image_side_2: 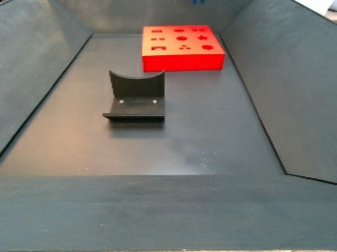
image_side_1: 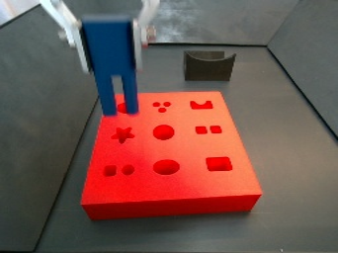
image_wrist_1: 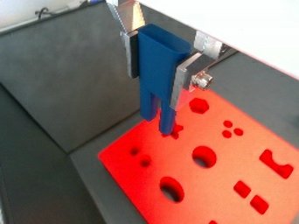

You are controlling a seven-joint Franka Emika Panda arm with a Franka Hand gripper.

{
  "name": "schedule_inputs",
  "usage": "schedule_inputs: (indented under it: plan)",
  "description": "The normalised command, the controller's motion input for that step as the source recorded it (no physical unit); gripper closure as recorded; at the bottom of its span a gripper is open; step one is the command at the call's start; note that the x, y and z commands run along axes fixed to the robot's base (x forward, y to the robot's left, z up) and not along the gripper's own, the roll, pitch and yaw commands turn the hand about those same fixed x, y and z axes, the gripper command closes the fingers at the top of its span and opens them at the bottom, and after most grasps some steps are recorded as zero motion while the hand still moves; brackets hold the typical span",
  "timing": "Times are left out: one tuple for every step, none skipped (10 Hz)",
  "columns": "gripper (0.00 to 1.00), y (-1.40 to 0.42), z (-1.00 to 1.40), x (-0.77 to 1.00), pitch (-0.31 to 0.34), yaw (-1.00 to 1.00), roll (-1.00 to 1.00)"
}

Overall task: Pick up the square-circle object. Move up. Rotate the square-circle object. Move to above the board. Insert the square-circle object.
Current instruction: Insert the square-circle object.

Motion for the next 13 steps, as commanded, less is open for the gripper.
schedule_inputs:
  plan:
    - [1.00,-0.35,-0.52,0.19,-0.076,0.05,0.30]
    - [1.00,-0.37,-0.60,0.08,-0.093,0.10,0.28]
    - [1.00,-0.31,-0.53,0.03,-0.083,0.07,0.22]
    - [1.00,-0.11,-0.40,0.00,-0.011,0.00,0.09]
    - [1.00,0.00,-0.38,-0.21,-0.019,0.00,-0.01]
    - [1.00,0.00,-0.38,-0.07,-0.040,0.00,-0.04]
    - [1.00,0.00,-0.37,0.00,-0.026,0.00,-0.01]
    - [1.00,0.00,-0.31,0.00,-0.036,0.00,-0.01]
    - [1.00,0.00,-0.27,0.00,-0.017,0.00,0.00]
    - [1.00,0.00,-0.26,0.00,-0.034,0.00,0.01]
    - [1.00,0.00,-0.23,0.00,-0.046,0.00,0.02]
    - [1.00,0.00,-0.15,0.00,-0.033,0.00,0.03]
    - [1.00,-0.02,-0.17,-0.01,-0.057,0.00,0.02]
